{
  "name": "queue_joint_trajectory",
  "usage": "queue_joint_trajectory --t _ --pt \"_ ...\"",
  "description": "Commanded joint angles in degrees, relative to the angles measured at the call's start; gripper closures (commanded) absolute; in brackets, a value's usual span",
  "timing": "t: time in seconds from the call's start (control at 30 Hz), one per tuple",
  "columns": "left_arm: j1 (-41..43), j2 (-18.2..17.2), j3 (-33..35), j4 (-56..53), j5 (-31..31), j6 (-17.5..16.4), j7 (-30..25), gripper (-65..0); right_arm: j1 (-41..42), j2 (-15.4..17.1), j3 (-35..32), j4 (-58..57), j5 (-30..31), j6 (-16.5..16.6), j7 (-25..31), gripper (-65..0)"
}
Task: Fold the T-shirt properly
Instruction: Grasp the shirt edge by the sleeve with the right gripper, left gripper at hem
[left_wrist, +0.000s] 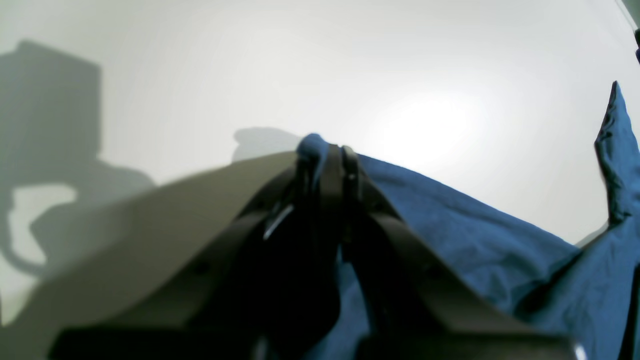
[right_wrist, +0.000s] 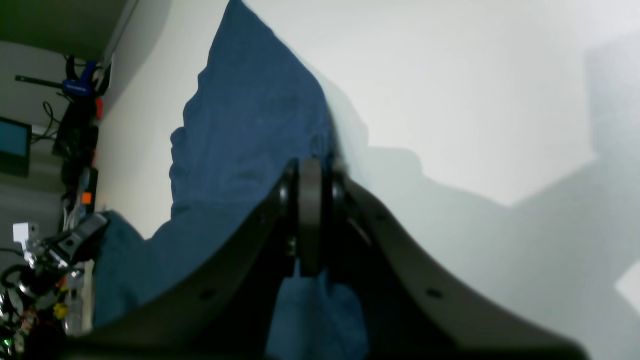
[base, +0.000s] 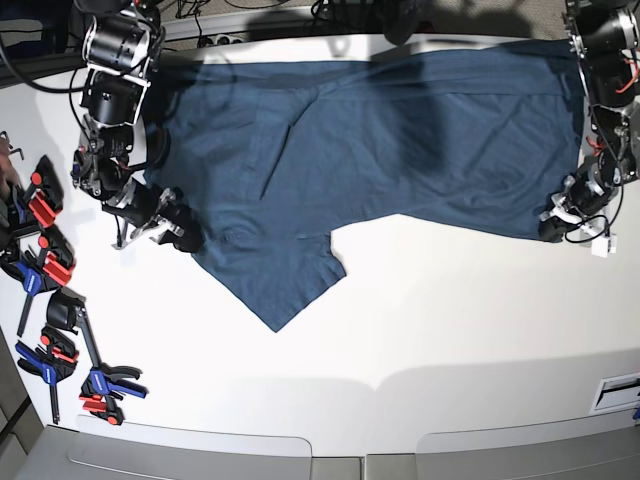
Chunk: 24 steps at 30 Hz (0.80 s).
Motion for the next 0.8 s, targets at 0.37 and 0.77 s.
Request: queue_joint_trajectory --t 0.37,0.77 --pt "-0.4 -3.1 -1.1 7.3 -6.2 -4.7 4.3 0.0 0.4 0.3 0.2 12.2 5.4 -0.5 -12.6 0.0" --pt "9.8 -3.1 -9.4 26.8 -8.1 -5.9 8.1 0.0 -3.4 0.3 0.2 25.1 6.7 -0.5 -18.5 0.0"
